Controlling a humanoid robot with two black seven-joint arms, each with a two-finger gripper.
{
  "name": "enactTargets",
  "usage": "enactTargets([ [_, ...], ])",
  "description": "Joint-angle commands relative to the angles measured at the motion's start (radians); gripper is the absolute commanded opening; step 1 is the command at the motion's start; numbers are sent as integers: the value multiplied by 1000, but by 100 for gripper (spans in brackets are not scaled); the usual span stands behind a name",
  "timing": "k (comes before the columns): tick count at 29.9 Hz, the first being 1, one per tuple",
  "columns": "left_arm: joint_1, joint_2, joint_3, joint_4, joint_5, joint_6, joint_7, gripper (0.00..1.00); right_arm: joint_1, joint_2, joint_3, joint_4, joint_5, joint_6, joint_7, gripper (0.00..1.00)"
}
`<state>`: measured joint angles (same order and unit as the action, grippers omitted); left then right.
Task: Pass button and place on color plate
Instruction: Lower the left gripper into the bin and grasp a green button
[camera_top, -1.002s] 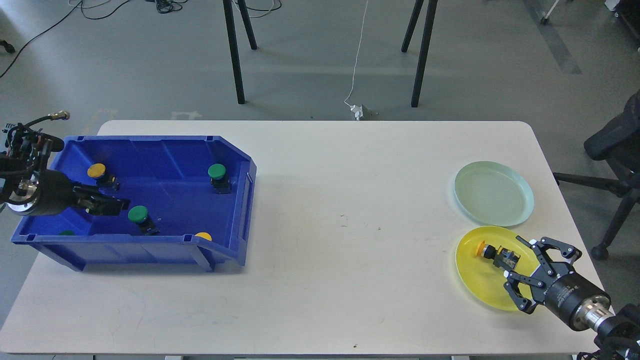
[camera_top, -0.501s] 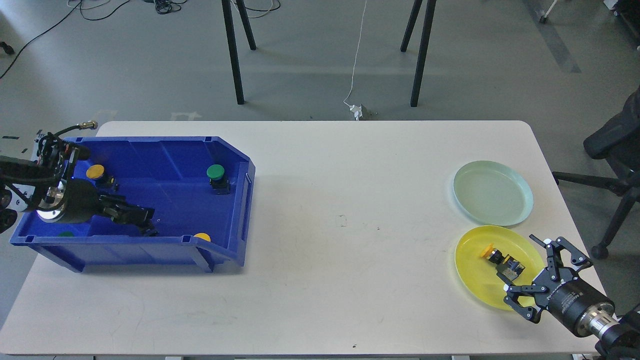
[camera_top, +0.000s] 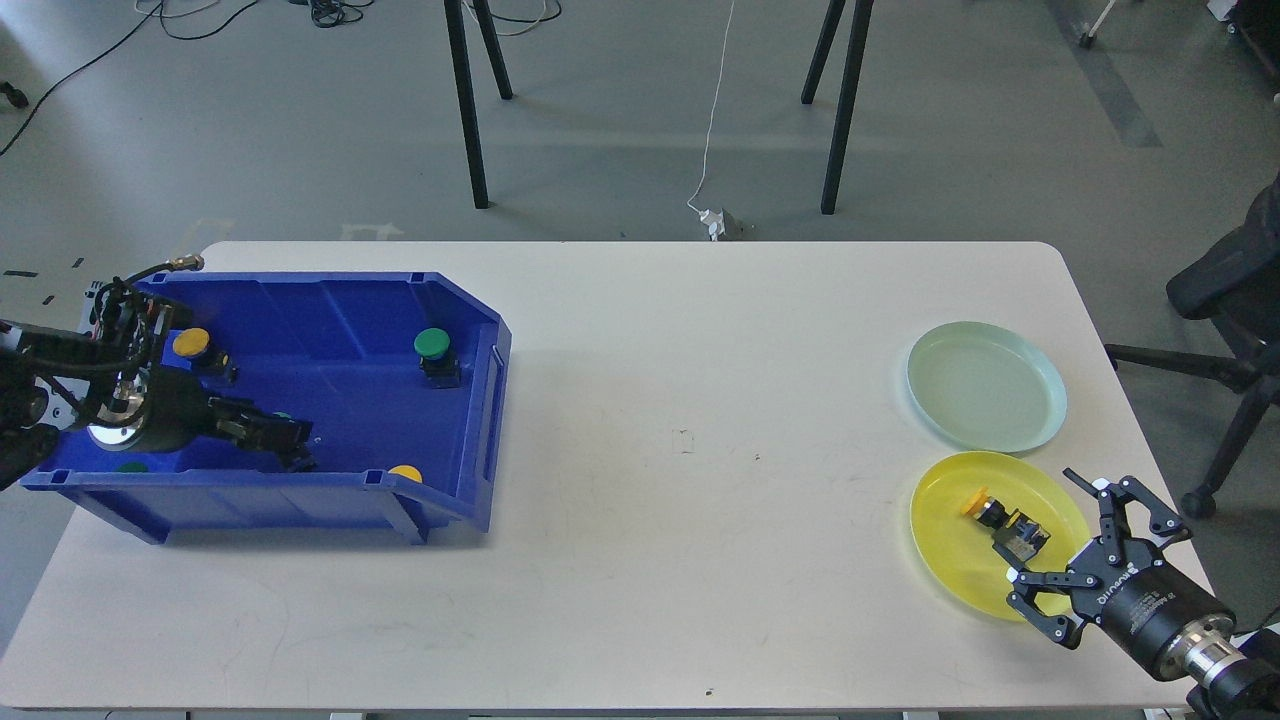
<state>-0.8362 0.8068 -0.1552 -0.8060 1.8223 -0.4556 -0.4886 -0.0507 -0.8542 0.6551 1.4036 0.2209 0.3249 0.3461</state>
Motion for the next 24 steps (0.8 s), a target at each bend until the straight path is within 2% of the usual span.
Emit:
enactTargets([
  [1,12,-5,-1,7,-3,5,0,84,-5,0,0,2,0,0,2,100],
  [7,28,-43,0,45,0,6,0,80,-9,-3,0,2,0,2,2,100],
  [13,28,-52,0,57,-3,47,0,65,-20,-5,1,2,0,3,14,100],
  [14,26,-51,-1,57,-3,52,0,59,-20,-5,1,2,0,3,14,100],
  [15,26,-48,0,57,-1,54,0,47,-20,-5,1,2,0,3,14,100],
  [17,28,-44,0,57,3,63,0,15,-21,-5,1,3,0,3,14,100],
  [18,28,-46,0,59,3,67,0,5,-21,-6,1,3,2,3,14,100],
  [20,29,-44,2,59,6,74,0,1,-26,-6,3,5,2,3,14,100],
  [24,23,-37,-13,47,-6,74,0,0,-26,-11,14,14,2,12,16,100],
])
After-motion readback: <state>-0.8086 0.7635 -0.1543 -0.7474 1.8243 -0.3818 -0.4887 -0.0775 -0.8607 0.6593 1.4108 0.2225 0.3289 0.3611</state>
